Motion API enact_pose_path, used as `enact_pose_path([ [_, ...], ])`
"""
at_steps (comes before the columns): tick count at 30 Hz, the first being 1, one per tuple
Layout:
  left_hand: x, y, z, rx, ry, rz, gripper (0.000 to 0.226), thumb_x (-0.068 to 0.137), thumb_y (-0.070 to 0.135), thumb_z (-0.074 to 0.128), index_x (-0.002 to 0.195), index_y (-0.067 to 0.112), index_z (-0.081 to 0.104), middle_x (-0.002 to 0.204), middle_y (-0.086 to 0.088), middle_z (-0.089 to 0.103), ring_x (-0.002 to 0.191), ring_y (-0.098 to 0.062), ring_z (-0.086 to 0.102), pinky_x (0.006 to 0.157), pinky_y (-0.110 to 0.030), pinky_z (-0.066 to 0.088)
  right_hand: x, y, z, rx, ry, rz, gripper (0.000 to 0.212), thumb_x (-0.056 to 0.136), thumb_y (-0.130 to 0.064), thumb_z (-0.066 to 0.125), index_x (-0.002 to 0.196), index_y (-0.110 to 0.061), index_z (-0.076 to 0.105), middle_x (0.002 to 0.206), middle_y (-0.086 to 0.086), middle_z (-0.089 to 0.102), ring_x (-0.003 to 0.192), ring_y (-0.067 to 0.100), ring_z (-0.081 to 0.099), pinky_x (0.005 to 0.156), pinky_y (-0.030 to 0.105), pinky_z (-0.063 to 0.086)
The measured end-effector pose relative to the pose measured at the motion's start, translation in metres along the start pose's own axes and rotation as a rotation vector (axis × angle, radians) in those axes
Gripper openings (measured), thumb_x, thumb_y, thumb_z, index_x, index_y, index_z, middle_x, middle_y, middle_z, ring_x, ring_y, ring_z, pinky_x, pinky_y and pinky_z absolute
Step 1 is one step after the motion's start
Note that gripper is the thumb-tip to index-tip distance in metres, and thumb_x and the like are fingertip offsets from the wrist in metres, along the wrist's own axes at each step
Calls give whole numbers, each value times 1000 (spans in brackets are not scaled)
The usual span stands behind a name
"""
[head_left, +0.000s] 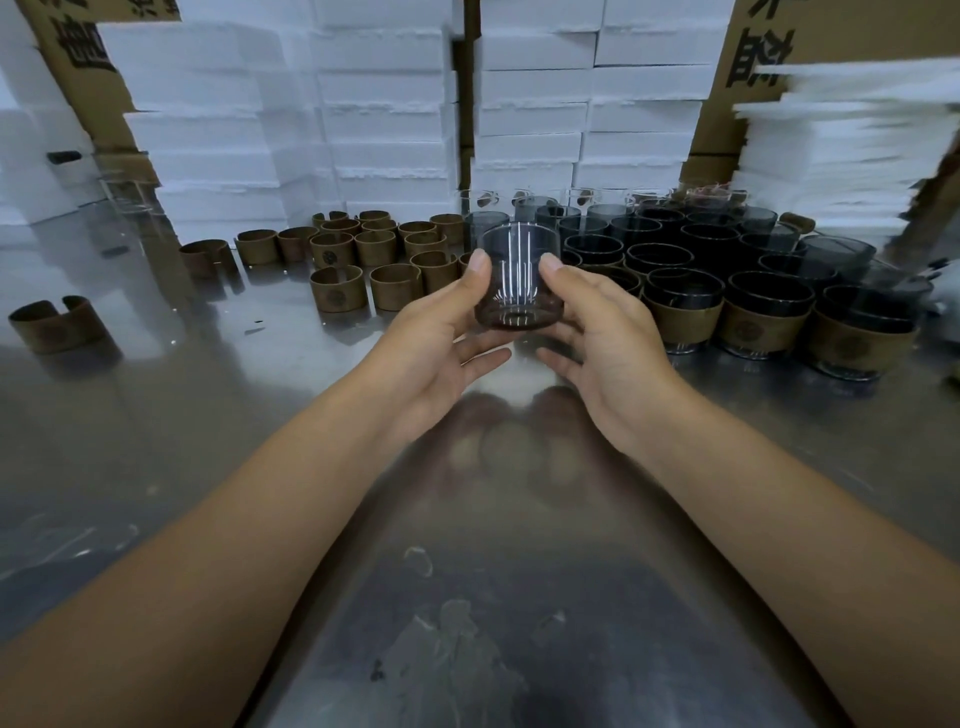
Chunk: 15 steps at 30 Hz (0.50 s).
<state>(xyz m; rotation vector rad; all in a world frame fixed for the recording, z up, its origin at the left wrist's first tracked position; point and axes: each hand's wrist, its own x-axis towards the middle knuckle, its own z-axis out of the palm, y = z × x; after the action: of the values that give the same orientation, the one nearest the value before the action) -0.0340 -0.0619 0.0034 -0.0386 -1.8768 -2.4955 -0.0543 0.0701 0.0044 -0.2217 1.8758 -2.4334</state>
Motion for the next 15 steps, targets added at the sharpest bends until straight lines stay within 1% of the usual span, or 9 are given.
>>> enact_pose_path([
  [2, 0, 1, 0, -52, -1, -33, 32, 91, 46, 50, 98, 21, 68, 92, 2, 74, 87, -13, 70, 85, -30, 52, 1, 0, -1, 4, -4, 1, 13, 86, -36, 65, 92, -26, 61, 87, -7, 70, 86, 10, 66, 88, 32, 46],
  [5, -1, 1, 1, -81, -14, -51, 33, 89, 47, 51, 101, 20, 67, 90, 2, 74, 87, -14, 70, 83, -29, 53, 1, 0, -1, -3, 2, -14, 13, 86, -38, 64, 90, -26, 63, 84, -9, 71, 80, 6, 65, 84, 30, 46],
  [7, -1, 1, 2, -83, -16, -52, 35, 89, 47, 51, 102, 19, 67, 92, 2, 74, 90, -15, 69, 84, -30, 53, 1, -1, 0, -28, -21, -26, 16, 88, -40, 62, 87, -25, 67, 85, -9, 72, 83, 6, 64, 88, 32, 47],
  [9, -1, 2, 2, -69, -12, -49, 38, 89, 48, 49, 106, 18, 66, 96, 1, 73, 94, -16, 69, 85, -30, 53, 0, 0, 1, -73, -65, -29, 26, 89, -45, 58, 80, -25, 71, 88, -10, 74, 90, 8, 65, 97, 36, 45],
  [10, -1, 2, 2, -59, -11, -49, 40, 89, 49, 49, 108, 18, 66, 98, 0, 73, 96, -16, 69, 85, -30, 53, 0, 1, 2, -104, -88, -31, 31, 90, -48, 55, 79, -25, 72, 91, -9, 75, 94, 7, 66, 98, 36, 45],
  [13, -1, 2, 2, -26, 5, -52, 43, 89, 51, 49, 110, 18, 66, 101, -1, 73, 96, -15, 69, 84, -29, 53, -2, 3, 2, -179, -118, -44, 37, 91, -54, 49, 86, -26, 72, 93, -11, 75, 95, 3, 67, 90, 26, 46],
  [15, -1, 2, 3, 5, 38, -45, 42, 90, 51, 49, 108, 18, 66, 99, -1, 74, 93, -13, 70, 83, -29, 53, -4, 4, 2, -217, -108, -71, 41, 92, -54, 47, 93, -22, 72, 96, -8, 75, 97, 5, 67, 94, 28, 47],
])
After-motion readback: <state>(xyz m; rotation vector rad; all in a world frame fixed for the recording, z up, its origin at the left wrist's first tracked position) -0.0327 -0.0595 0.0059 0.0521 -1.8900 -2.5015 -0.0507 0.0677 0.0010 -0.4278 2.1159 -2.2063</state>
